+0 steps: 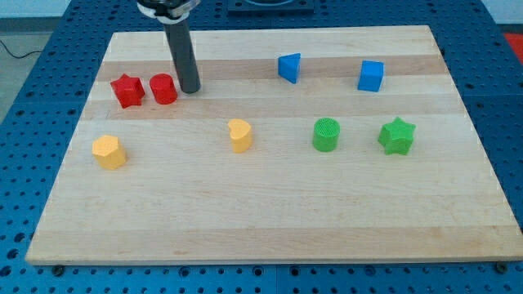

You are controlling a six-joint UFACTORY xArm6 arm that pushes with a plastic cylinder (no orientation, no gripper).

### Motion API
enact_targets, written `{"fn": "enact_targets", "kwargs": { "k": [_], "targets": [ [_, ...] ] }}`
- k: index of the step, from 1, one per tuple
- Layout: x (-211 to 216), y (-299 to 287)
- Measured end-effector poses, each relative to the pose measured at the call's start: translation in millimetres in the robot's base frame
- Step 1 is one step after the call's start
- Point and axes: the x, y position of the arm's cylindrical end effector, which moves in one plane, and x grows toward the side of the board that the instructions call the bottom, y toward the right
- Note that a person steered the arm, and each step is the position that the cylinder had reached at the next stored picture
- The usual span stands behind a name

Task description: Slightly push down the red circle

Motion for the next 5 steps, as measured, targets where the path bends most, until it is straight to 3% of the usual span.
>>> {"fn": "enact_targets", "kwargs": {
  "k": [2,3,4,5],
  "targets": [
    [1.5,-48.4],
    [-3.6,-29.2],
    [-30.8,-33.3],
    [-32.0,-48.9]
  ]
}}
